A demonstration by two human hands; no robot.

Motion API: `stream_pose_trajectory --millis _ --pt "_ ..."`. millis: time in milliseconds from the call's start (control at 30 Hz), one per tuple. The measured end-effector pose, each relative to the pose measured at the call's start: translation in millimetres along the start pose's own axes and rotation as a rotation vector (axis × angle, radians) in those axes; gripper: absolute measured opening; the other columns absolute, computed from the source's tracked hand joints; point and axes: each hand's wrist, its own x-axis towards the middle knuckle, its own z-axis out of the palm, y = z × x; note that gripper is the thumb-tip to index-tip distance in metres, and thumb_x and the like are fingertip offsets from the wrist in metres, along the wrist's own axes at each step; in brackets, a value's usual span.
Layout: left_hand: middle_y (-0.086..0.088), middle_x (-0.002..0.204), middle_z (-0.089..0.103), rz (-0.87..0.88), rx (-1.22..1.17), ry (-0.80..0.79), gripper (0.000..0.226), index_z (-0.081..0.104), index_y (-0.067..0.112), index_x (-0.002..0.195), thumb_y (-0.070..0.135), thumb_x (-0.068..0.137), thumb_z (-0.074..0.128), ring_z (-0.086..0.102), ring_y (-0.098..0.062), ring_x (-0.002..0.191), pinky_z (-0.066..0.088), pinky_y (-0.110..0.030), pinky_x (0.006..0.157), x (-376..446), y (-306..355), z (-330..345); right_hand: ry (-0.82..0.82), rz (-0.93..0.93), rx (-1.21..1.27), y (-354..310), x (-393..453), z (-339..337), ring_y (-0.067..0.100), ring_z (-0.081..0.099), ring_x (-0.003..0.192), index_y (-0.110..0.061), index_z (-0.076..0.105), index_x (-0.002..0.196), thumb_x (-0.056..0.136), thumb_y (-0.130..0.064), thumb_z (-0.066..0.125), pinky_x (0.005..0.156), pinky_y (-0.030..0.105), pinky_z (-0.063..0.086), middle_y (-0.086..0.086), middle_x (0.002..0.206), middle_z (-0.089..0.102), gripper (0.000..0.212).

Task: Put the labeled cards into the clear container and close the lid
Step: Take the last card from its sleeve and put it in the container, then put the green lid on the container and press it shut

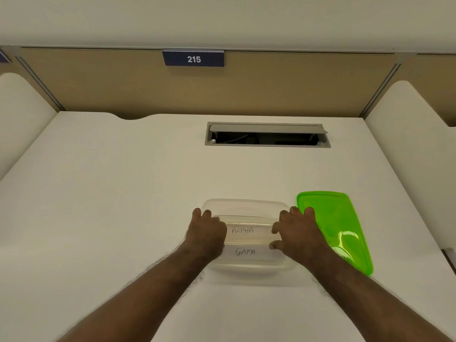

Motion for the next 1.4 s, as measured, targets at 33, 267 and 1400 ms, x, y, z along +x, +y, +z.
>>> stream_pose_trajectory --millis 33,267,1400 --pt "-0.003 0.099 0.067 -0.013 -0.024 0.037 0.026 0.066 0.015 0.096 0.037 0.084 0.062 0.054 -0.028 0.101 0.030 -0.042 0.089 0.0 -0.3 -2.0 0.051 0.018 0.037 3.0 -2.8 -3.3 0.020 0.047 0.112 -0.037 0.064 0.110 0.077 -0.067 0.053 0.089 0.044 0.024 -0.008 0.113 0.059 0.046" --pt "0.006 0.101 0.067 0.010 -0.206 0.344 0.035 0.069 0.025 0.106 0.048 0.081 0.061 0.057 -0.022 0.095 0.033 -0.041 0.082 11.6 26.1 -29.3 0.317 0.281 0.193 59.0 -26.7 -16.3 0.020 0.058 0.098 -0.041 0.068 0.101 0.080 -0.061 0.058 0.081 0.039 0.032 -0.009 0.099 0.065 0.031" --pt "0.009 0.068 0.069 0.380 0.144 0.082 0.012 0.070 0.023 0.064 0.030 0.057 0.076 0.064 -0.016 0.078 0.050 -0.035 0.092 34.5 239.4 -15.6 -0.014 0.774 0.581 166.8 -102.1 121.8 0.026 0.061 0.108 -0.030 0.061 0.114 0.089 -0.033 0.052 0.089 0.036 0.040 -0.001 0.115 0.068 0.026"
